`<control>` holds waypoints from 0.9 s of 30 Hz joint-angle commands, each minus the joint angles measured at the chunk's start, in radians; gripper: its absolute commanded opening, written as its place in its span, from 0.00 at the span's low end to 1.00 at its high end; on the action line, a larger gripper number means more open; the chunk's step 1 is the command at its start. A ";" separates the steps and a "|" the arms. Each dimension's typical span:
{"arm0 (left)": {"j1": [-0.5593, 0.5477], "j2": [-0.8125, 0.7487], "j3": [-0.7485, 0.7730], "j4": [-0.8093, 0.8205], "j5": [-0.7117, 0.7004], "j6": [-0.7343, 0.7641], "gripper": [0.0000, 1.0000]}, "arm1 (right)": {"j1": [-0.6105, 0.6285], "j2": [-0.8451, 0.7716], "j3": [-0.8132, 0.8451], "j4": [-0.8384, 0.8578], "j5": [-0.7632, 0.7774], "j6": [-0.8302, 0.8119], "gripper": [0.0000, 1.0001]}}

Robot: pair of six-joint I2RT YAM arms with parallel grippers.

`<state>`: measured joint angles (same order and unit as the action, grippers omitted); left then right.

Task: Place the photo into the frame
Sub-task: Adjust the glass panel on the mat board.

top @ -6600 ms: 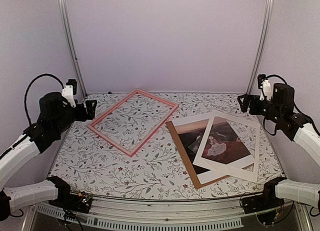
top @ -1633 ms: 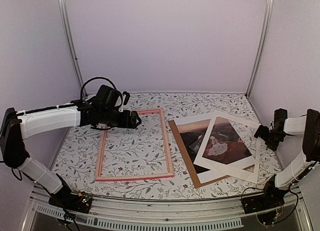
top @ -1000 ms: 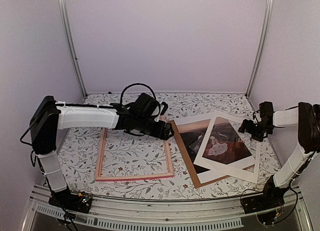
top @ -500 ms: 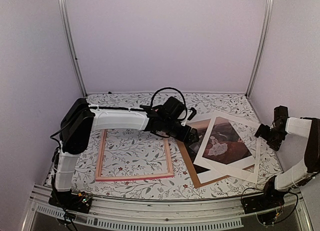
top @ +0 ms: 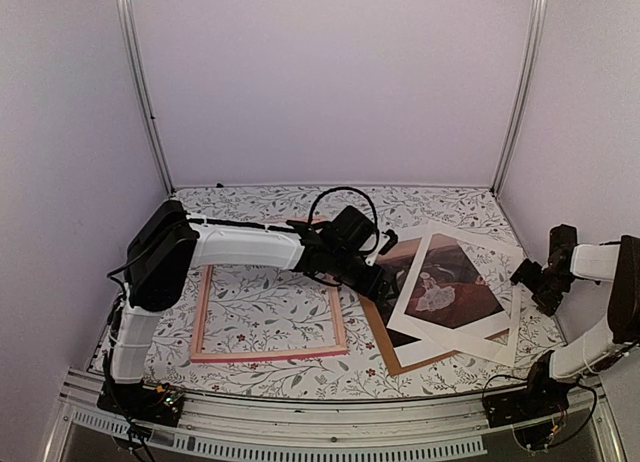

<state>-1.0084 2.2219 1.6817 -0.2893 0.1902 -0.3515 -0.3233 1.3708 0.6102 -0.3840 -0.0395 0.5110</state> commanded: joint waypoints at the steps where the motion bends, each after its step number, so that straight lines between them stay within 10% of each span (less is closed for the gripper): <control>1: -0.011 -0.031 -0.029 0.016 -0.030 0.038 0.84 | -0.004 0.064 -0.011 0.059 -0.073 0.012 0.99; 27: 0.065 0.137 0.130 -0.015 -0.008 -0.099 0.83 | 0.229 0.354 0.241 0.121 -0.186 -0.244 0.93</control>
<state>-0.9604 2.3409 1.7943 -0.2958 0.2356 -0.3939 -0.1661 1.6638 0.8341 -0.2153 -0.2146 0.2939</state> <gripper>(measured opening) 0.830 0.929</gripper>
